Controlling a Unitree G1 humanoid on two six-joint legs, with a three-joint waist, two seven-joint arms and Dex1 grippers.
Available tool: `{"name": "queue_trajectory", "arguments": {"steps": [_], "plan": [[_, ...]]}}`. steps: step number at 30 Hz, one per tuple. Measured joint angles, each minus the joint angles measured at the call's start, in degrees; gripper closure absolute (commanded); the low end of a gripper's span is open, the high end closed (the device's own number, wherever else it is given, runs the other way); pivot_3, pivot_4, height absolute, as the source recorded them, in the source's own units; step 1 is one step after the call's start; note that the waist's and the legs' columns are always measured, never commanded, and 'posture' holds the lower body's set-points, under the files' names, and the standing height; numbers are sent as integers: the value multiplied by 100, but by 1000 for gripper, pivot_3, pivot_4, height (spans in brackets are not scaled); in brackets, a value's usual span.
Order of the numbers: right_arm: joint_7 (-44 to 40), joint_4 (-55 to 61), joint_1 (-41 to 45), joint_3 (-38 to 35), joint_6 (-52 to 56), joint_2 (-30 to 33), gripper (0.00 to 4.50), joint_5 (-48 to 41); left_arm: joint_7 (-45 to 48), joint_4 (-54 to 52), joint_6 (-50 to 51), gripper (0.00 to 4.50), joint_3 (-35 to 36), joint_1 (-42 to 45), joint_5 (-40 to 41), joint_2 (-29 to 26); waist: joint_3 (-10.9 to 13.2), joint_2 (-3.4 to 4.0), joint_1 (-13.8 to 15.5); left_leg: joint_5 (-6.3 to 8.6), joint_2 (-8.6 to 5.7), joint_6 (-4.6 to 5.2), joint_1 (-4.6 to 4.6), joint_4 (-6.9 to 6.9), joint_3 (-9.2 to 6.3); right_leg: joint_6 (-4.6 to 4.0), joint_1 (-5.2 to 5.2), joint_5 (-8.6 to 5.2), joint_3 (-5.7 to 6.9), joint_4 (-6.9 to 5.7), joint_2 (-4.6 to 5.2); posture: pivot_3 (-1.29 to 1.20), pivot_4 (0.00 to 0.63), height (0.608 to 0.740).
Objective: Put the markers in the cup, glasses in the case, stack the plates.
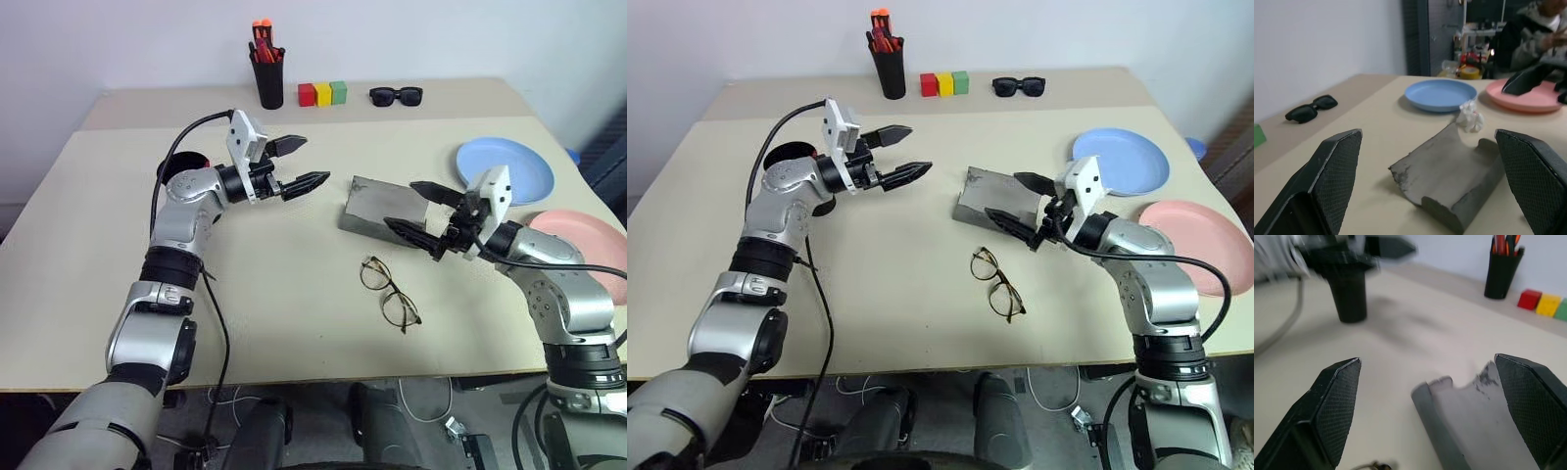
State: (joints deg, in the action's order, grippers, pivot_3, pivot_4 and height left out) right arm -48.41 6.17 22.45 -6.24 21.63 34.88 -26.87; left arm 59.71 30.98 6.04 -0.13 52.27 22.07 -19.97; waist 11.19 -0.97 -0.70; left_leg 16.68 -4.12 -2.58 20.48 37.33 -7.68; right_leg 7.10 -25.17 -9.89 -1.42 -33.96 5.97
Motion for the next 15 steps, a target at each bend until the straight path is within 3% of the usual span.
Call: {"name": "queue_trajectory", "arguments": {"steps": [10, 15], "plan": [[82, -632, 550, 283, -63, -123, 0, 397, -192, -1839, 930, 48, 247, -1627, 310, -437, 1, 3, -14, -1, 4, -1, -2, -6, 1, -6, -9, 3, -3, -6, -2, 0, 150, 740], [-13, -790, 610, 385, -135, -156, 0, 476, -484, -2396, 1132, 48, 377, -1864, 476, -400, 1, 2, 22, -1, 0, -1, 0, 0, 0, -5, -3, 3, -3, -3, 0, 0, 150, 740]]}}
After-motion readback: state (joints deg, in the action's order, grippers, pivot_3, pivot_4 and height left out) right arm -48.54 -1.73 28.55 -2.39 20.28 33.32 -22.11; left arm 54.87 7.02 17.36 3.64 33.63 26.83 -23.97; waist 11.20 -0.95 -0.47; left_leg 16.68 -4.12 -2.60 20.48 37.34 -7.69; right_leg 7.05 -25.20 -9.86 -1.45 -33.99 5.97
